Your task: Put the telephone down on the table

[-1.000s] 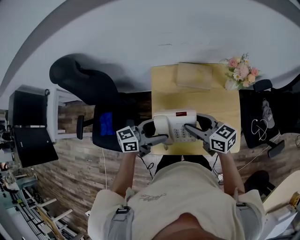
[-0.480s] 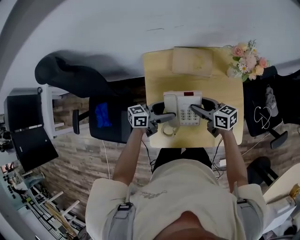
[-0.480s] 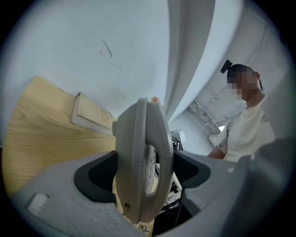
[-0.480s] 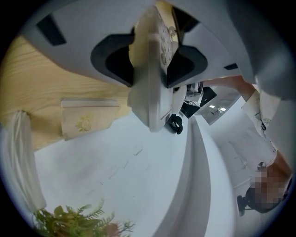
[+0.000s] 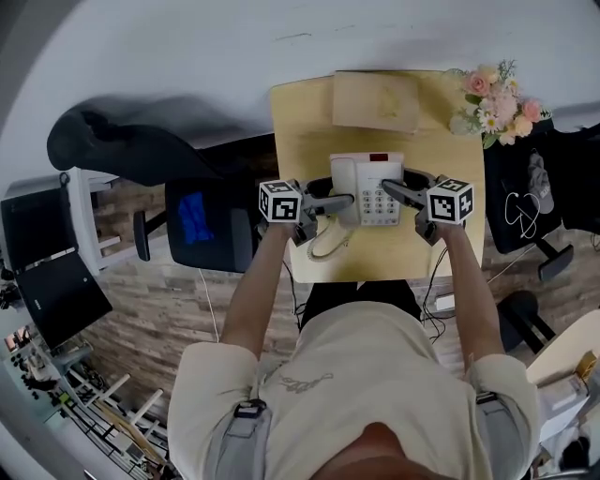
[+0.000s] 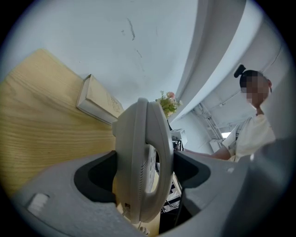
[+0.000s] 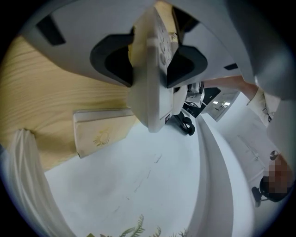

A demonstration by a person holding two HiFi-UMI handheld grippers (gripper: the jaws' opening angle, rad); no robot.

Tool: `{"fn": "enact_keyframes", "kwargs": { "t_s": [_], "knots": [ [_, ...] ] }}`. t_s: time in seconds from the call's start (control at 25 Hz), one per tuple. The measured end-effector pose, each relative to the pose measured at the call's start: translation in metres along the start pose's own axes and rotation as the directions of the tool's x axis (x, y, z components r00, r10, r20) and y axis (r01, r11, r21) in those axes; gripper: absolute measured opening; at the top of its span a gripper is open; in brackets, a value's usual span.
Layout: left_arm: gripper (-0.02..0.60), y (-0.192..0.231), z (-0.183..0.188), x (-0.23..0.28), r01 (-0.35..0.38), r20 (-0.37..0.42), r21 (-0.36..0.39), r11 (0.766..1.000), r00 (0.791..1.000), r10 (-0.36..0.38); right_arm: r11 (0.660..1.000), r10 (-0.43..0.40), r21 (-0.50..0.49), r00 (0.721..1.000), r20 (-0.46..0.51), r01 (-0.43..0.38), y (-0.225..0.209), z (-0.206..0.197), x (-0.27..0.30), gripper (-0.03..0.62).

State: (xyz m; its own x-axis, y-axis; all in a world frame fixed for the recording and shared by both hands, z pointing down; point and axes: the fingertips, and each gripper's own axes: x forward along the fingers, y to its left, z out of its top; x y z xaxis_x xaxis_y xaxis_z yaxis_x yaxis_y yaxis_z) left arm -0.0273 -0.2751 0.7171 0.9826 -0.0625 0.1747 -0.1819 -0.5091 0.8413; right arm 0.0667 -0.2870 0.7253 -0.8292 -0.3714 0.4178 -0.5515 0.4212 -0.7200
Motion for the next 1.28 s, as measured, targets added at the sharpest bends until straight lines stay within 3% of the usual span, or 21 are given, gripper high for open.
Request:
{"fn": "enact_keyframes", "kwargs": {
  "t_s": [0.28,0.68,1.0,1.28],
  "knots": [
    [0.383,0.027,-0.004,0.003,-0.017,-0.007,-0.104,0.994,1.000,0.017,0.997,0.003,0.075,0.999,-0.038,0.000,-0.022,-0.006,0.018,0.229],
    [0.383,0.054,-0.019,0.008,-0.066,-0.070,-0.182,0.981,0.996,0.054,0.994,-0.004,0.107,0.992,-0.123,0.017,-0.046,-0.021,0.034,0.232],
    [0.383,0.061,-0.016,0.011,-0.071,-0.066,-0.272,0.960,0.996,0.055,0.985,-0.014,0.170,0.992,-0.123,0.035,-0.057,-0.023,0.040,0.233],
    [0.383,0.064,-0.016,0.013,-0.073,-0.110,-0.279,0.958,0.993,0.044,0.983,-0.012,0.180,0.991,-0.130,0.036,-0.060,-0.022,0.040,0.235]
  ]
}}
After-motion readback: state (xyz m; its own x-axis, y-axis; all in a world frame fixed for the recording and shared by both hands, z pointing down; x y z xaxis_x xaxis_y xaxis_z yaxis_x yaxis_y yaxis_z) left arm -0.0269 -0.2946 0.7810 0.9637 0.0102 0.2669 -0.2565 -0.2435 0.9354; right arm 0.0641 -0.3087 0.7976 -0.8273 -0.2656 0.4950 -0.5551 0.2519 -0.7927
